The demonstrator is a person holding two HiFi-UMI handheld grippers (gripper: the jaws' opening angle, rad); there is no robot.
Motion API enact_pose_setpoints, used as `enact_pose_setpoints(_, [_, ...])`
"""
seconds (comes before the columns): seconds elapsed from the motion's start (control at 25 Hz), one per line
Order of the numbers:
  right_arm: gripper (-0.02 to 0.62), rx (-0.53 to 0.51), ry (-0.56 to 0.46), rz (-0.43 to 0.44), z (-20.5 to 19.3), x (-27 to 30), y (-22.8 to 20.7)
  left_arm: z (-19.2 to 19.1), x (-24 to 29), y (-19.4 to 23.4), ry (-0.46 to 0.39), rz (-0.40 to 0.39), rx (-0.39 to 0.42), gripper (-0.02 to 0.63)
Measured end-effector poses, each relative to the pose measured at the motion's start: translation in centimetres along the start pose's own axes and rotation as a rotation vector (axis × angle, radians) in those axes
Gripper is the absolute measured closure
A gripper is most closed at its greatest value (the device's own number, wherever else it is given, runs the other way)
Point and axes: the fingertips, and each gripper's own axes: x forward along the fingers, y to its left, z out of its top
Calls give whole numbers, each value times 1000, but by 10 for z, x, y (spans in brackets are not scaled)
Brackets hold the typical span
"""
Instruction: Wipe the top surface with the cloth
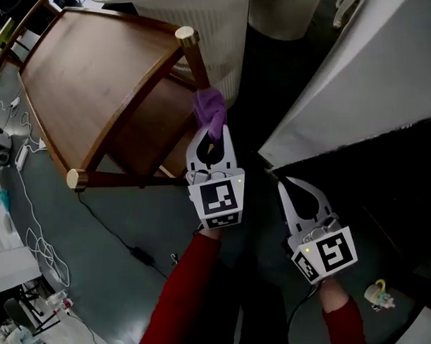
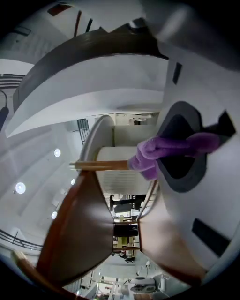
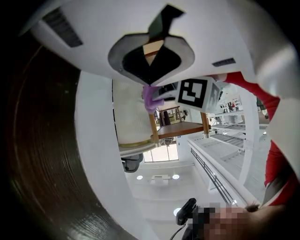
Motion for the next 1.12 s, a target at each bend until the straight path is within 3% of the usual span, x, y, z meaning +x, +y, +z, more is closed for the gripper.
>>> enact_pose_setpoints(0.4, [583, -51, -67, 25, -79, 42, -22, -196, 62, -19, 194, -84, 12, 554])
enact_pose_setpoints(0.72, [583, -78, -66, 56, -126, 65, -39, -319, 80, -29, 369, -109, -62, 554])
enact_pose_setpoints(0.96, [583, -96, -51, 76, -130, 78, -40, -351, 77, -32, 441, -114, -111, 554])
enact_pose_setpoints(1.12, [583, -75, -44, 87, -116, 79, -26, -309, 61, -27, 399, -109, -142, 554])
